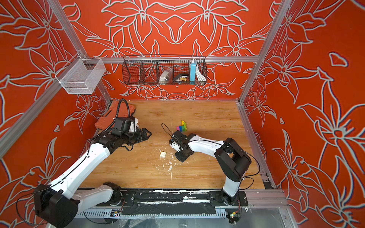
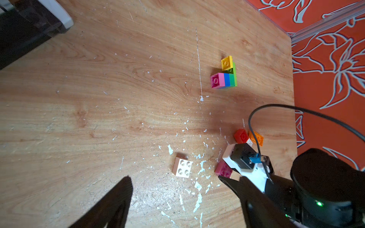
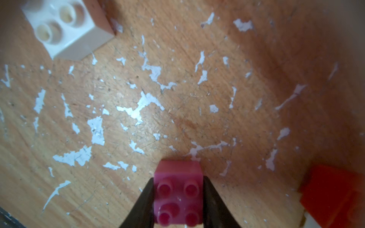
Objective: Assemble the letter r with lego
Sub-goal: Place the lego brick at the center of the board, then pick up the lego brick from the center of the board.
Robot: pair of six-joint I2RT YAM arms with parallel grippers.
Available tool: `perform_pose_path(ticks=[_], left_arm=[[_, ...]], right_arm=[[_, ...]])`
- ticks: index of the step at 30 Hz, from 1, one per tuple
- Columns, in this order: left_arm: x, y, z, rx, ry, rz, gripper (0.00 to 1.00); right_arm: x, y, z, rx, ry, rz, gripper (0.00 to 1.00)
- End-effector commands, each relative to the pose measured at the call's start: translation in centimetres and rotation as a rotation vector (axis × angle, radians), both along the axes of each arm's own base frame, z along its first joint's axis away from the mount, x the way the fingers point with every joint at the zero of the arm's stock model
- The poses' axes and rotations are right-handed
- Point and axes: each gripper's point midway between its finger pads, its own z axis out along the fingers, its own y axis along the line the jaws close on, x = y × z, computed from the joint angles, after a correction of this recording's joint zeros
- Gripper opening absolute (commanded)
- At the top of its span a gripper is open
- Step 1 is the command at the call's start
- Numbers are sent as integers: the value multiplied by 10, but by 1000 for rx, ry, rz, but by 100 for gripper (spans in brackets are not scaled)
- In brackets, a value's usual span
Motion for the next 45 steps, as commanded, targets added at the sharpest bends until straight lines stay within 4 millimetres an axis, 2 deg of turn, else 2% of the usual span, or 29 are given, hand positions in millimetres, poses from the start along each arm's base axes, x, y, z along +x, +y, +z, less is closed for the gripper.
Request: perform_pose_path(ticks=[1, 8, 16, 21, 45], left_arm=[[-2, 29, 3, 93, -33, 107, 85], [-9, 35, 1, 94, -29, 117, 84], [-11, 34, 0, 86, -25, 111, 84], [-10, 33, 1, 81, -27, 108, 84], [-11, 30, 2, 69, -21, 93, 84]], right_arm=[[-7, -10, -22, -122, 106, -69, 23], [-8, -19, -60, -254, 172, -135, 31], [-9, -28, -74, -320, 182, -163, 42], [-7, -28, -74, -330, 178, -163, 47], [-1, -17, -69, -282, 158, -170, 47]])
